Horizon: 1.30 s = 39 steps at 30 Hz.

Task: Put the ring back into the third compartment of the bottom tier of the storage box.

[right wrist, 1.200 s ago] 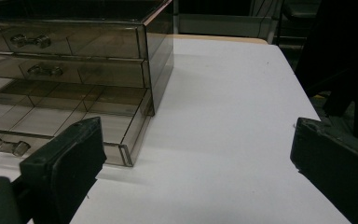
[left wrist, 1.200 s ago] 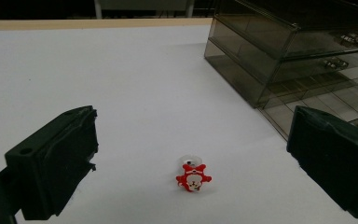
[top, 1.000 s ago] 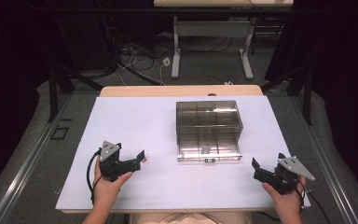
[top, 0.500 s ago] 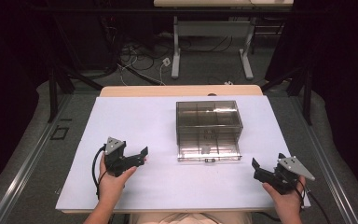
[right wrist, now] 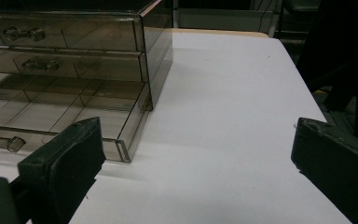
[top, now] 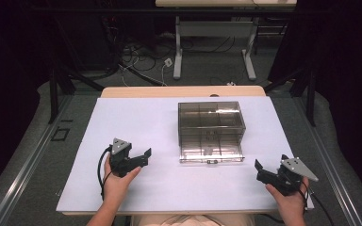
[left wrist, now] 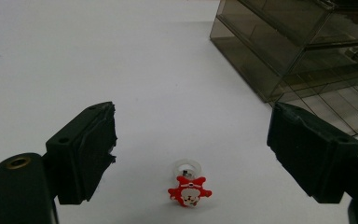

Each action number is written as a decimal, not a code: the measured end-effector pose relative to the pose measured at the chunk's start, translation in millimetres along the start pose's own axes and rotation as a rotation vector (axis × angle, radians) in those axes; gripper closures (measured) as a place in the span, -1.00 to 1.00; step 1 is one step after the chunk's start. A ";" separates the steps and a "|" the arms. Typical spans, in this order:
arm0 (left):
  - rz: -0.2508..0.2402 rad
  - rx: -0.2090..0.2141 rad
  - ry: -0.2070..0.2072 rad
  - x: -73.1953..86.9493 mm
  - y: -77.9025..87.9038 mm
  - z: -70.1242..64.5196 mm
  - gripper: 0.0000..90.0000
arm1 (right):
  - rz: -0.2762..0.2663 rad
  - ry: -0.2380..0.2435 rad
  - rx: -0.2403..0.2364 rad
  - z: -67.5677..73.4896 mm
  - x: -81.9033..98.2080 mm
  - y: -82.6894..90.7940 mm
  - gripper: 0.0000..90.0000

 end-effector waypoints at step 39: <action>0.131 -0.006 0.010 26.6 -17.3 2.1 -0.20 | 0.021 0.004 -0.012 1.9 3.8 -2.9 -0.93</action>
Point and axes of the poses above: each handheld gripper's, and its own axes: y roughly backward along the jaws, x roughly out of its underside, z roughly to its left, the point moved 9 cm from there along -y, roughly forward along the jaws, and after that the axes turned 10 degrees about x, right-handed, at the moved point
